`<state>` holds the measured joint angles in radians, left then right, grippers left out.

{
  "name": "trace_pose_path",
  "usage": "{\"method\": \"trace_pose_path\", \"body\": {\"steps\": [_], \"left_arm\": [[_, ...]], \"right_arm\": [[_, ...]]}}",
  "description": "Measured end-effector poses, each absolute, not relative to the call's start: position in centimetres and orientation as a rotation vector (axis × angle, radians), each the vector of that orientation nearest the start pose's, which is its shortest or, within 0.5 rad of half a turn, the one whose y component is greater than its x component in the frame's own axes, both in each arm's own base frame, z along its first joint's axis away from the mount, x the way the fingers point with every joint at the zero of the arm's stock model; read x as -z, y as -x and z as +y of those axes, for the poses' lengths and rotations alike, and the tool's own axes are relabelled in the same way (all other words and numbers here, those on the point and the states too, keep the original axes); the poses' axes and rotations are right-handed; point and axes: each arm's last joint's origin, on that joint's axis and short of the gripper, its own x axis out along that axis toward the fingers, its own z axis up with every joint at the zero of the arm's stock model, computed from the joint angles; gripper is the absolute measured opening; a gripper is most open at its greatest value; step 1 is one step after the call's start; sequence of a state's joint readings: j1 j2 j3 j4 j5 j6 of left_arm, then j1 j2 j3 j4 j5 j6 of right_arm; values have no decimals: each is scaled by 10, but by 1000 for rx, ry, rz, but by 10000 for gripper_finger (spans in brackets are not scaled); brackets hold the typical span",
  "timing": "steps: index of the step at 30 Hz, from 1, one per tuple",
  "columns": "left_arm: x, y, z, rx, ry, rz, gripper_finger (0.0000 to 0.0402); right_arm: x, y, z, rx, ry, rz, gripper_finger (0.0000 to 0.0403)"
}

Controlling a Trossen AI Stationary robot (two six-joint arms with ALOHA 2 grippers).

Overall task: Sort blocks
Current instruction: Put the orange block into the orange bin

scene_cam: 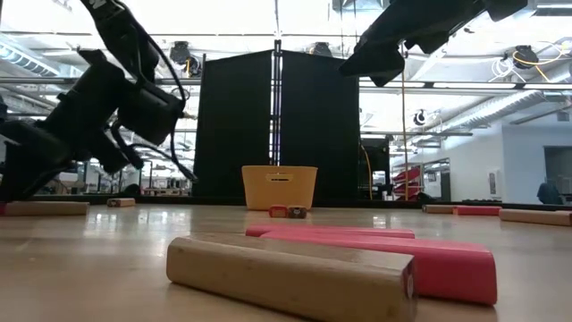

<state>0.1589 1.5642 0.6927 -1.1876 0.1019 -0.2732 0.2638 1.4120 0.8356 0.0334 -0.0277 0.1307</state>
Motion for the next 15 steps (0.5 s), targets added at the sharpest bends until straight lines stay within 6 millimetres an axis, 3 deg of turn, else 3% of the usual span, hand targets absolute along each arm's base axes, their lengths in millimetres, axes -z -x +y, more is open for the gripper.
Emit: {"method": "trace_pose_path", "body": {"steps": [15], "left_arm": [[-123, -171, 21, -304, 434, 2008, 207]], "right_arm": [[-231, -289, 79, -244, -75, 560, 253]]}}
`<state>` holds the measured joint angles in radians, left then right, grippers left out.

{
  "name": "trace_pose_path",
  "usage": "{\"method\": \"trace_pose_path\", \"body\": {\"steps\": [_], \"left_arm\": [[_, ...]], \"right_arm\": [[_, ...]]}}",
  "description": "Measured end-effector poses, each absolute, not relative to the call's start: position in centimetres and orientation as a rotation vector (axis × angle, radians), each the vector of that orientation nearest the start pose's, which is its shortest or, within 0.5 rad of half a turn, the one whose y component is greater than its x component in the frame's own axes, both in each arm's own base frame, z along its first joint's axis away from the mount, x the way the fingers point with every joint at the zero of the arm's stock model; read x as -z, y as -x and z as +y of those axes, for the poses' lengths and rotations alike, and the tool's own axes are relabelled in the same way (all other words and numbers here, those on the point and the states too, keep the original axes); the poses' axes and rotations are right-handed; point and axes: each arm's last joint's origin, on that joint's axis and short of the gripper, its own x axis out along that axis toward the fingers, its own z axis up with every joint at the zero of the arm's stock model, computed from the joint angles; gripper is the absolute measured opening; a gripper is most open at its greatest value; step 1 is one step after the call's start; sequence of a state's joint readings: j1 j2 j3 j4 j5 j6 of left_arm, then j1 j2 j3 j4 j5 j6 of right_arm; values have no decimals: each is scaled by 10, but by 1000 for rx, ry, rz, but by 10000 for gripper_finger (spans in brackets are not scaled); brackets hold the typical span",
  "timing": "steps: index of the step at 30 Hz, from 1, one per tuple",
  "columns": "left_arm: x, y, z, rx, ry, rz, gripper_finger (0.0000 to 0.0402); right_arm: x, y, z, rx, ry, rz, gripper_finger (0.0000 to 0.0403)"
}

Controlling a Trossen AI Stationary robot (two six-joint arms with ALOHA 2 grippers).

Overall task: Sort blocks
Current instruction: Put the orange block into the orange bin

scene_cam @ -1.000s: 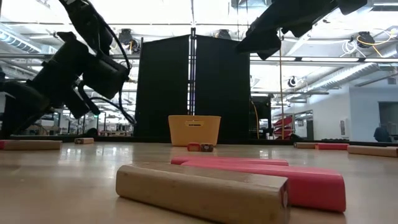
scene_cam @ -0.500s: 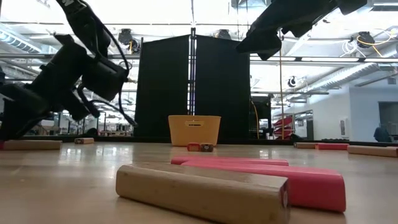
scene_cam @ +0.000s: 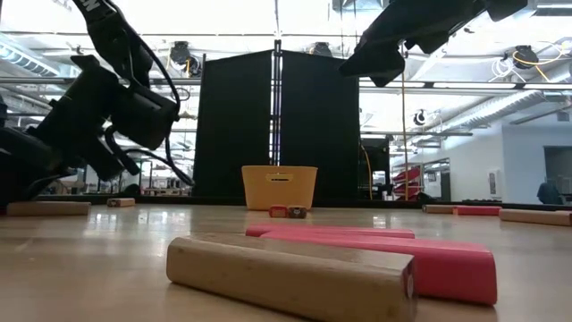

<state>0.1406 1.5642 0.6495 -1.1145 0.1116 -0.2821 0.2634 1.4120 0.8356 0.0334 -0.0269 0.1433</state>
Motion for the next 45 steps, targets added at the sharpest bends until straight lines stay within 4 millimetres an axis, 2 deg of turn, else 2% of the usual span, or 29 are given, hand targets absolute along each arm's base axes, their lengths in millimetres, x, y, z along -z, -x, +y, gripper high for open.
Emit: {"method": "trace_pose_path", "body": {"steps": [12, 17, 25, 34, 39, 45], "left_arm": [[-124, -171, 21, -305, 435, 2013, 207], [-133, -168, 20, -309, 443, 2101, 207], [-149, -185, 23, -281, 408, 2040, 207], [-150, -190, 24, -237, 369, 2005, 207], [-156, -210, 27, -175, 326, 1855, 207], [-181, -252, 33, -61, 225, 1546, 207]], "right_arm": [[-231, -289, 79, -243, -78, 560, 253], [-231, -289, 79, -244, -77, 560, 253], [-231, -289, 78, -238, -76, 559, 253], [-230, -288, 78, -236, -75, 574, 253], [-227, -286, 72, -173, -65, 627, 253], [-236, -268, 52, 43, -89, 742, 253]]}}
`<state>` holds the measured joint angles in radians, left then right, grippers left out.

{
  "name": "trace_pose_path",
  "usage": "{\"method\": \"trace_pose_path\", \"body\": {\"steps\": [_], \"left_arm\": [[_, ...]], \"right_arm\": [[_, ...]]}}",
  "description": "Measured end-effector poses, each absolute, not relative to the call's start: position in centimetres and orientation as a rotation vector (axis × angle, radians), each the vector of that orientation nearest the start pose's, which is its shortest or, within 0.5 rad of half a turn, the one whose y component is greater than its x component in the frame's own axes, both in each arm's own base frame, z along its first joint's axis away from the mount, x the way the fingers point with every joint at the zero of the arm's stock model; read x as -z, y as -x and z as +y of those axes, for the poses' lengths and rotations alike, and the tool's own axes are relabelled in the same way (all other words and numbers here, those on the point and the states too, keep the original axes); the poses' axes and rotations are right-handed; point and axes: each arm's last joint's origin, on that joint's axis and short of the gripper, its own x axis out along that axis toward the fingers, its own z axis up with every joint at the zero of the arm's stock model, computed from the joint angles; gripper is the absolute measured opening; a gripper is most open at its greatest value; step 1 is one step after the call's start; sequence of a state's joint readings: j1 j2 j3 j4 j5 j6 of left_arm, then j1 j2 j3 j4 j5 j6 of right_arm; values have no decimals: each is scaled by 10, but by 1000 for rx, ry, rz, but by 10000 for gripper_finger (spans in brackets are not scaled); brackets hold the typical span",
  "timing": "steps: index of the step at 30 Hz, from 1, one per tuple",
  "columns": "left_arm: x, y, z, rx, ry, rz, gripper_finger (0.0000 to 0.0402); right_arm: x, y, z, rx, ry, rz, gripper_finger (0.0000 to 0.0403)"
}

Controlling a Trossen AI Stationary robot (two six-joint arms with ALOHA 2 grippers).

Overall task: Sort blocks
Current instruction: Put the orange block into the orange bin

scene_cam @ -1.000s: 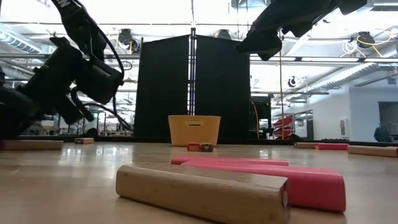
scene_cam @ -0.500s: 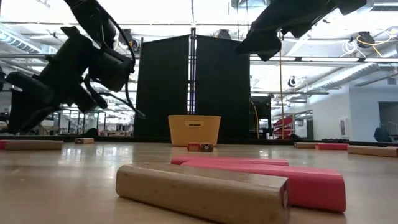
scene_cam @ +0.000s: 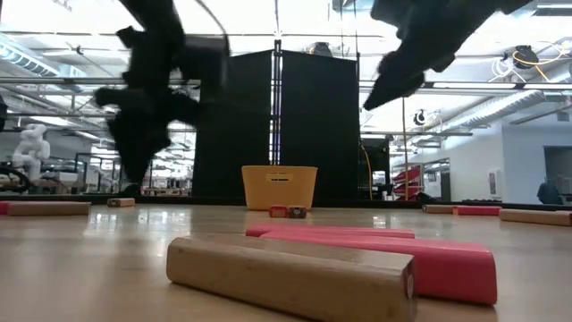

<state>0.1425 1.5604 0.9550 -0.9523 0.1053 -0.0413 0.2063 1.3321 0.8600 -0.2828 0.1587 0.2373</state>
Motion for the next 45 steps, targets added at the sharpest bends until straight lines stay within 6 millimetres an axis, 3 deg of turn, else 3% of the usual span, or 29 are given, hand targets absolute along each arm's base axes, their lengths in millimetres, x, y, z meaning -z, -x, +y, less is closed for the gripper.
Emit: {"method": "trace_pose_path", "body": {"steps": [5, 9, 16, 25, 31, 40, 45], "left_arm": [[-203, -289, 38, 29, 126, 1220, 207], [-211, -313, 39, 128, 93, 1051, 207], [-217, -329, 39, 211, 96, 979, 207], [-213, -323, 38, 216, 114, 1053, 207], [-217, -315, 40, 219, 106, 1086, 207], [-247, -266, 41, 80, 162, 1063, 207], [-258, -233, 34, -17, 203, 909, 207]], "right_arm": [[-245, -238, 22, 335, -179, 849, 253], [-240, -212, -10, 519, -227, 1040, 253], [-227, -185, -66, 564, -187, 1370, 253], [-203, -168, -127, 547, -185, 1583, 254], [-177, -162, -154, 524, -250, 1706, 254], [-154, -165, -164, 437, -236, 1787, 254], [-139, -165, -162, 378, -222, 1772, 254]]}}
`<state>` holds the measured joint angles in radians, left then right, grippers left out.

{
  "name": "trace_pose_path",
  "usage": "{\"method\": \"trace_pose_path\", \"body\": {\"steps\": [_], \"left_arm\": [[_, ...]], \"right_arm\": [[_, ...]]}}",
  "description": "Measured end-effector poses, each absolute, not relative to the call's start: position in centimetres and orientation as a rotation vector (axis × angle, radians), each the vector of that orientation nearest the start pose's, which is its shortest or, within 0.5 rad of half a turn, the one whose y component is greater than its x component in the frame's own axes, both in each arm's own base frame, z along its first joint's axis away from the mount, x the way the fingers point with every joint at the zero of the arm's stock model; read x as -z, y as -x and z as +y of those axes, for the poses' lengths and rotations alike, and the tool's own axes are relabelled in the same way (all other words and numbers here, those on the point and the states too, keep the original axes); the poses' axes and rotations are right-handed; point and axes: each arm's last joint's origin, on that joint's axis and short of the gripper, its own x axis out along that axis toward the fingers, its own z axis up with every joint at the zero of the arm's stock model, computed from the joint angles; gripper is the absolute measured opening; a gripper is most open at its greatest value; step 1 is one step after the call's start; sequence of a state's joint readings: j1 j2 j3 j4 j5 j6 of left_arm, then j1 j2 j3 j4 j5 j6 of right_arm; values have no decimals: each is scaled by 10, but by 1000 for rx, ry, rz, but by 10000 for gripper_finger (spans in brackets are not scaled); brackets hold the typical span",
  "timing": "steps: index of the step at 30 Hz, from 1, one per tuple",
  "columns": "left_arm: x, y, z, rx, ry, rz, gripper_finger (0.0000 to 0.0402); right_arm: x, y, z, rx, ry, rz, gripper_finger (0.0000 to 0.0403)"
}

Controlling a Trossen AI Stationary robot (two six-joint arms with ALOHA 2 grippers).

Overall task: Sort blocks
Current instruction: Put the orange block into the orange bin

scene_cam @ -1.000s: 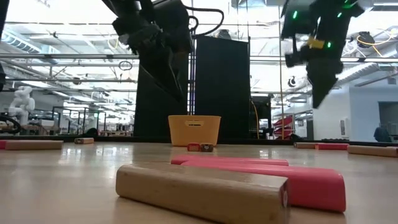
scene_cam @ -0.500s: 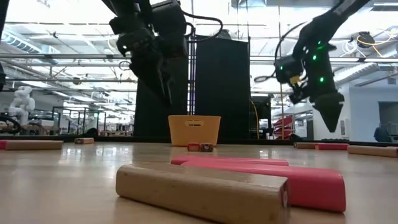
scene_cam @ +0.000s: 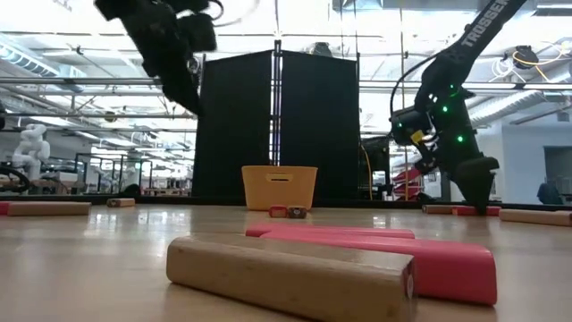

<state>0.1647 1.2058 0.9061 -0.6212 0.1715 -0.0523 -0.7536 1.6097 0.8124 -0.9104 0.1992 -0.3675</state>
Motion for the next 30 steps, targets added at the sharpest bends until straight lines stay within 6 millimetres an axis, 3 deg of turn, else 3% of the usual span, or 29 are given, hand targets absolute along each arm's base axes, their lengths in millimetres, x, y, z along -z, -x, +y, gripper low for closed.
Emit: {"method": "trace_pose_path", "body": {"steps": [3, 7, 11, 14, 16, 21, 30], "left_arm": [[-260, -216, 26, -72, 219, 741, 207], [-257, -204, 14, -87, 189, 347, 207], [-248, -195, 6, -71, 101, -94, 207], [-236, -185, 4, -70, 78, -295, 207], [-228, -179, 4, -65, 88, -345, 207], [-212, -180, 4, -62, 131, -297, 207], [-223, -184, 4, -53, 98, -350, 207]], "right_arm": [[-133, -164, -162, 370, -215, 1784, 253], [-127, -165, -161, 338, -238, 1799, 233], [-123, -166, -161, 316, -256, 1808, 162], [-123, -165, -160, 300, -274, 1806, 94], [-125, -165, -159, 302, -279, 1811, 59], [-133, -158, -153, 317, -311, 1838, 52], [-162, -151, -138, 437, -392, 1769, 59]]}}
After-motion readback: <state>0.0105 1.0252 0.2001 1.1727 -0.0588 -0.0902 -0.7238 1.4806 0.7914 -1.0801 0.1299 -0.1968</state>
